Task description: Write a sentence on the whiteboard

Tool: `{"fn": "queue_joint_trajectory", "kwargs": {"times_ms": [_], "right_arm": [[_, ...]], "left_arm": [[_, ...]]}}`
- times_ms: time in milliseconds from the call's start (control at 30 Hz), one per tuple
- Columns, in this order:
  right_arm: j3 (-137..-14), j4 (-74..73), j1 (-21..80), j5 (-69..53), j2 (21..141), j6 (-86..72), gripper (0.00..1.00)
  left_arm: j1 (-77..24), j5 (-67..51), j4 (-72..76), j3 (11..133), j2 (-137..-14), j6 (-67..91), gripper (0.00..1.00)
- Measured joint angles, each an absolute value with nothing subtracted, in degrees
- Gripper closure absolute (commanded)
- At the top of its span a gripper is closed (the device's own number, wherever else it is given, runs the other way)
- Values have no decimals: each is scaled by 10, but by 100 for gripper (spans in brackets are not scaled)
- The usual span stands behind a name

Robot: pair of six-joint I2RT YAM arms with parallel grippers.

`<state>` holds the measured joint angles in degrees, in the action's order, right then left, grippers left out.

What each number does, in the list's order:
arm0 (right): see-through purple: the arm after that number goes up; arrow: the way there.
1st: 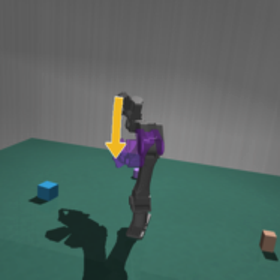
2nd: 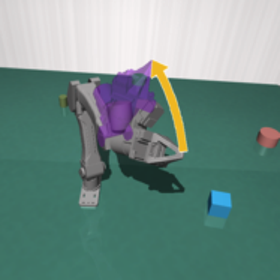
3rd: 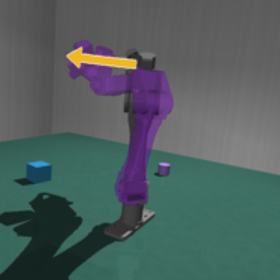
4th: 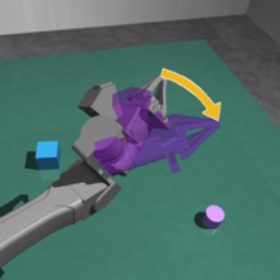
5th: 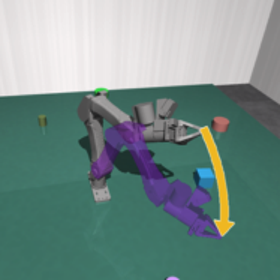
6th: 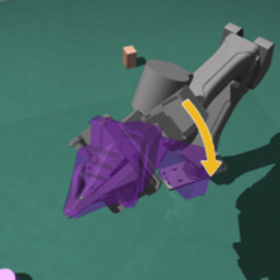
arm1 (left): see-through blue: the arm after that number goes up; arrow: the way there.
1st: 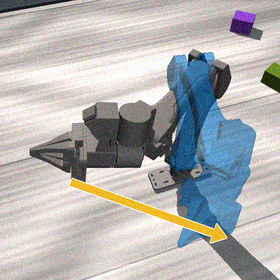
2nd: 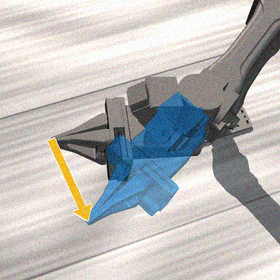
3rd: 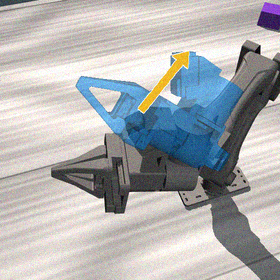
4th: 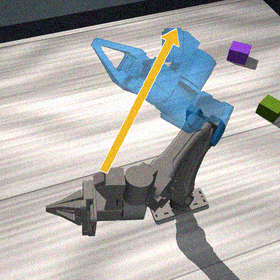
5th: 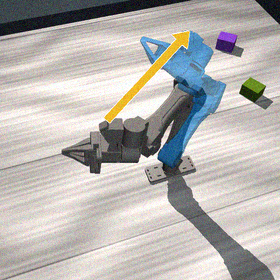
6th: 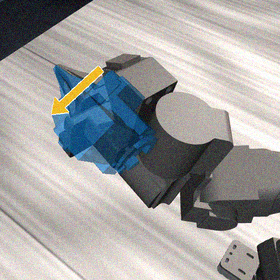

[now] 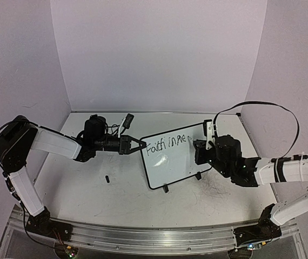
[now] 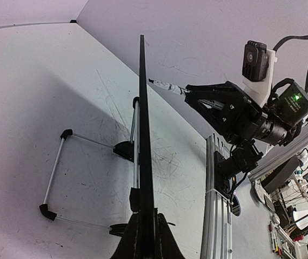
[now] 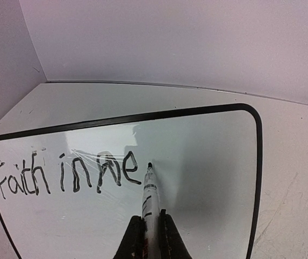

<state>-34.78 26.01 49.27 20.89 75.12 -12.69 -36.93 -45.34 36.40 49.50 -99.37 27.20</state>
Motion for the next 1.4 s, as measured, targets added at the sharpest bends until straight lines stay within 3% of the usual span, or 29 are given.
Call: {"fn": "queue_joint_trajectory", "kwargs": {"times_ms": [1400], "right_arm": [[-333, 256, 488, 199, 759, -133, 100]], "left_arm": [[-369, -453, 364, 495, -994, 272, 100]]}}
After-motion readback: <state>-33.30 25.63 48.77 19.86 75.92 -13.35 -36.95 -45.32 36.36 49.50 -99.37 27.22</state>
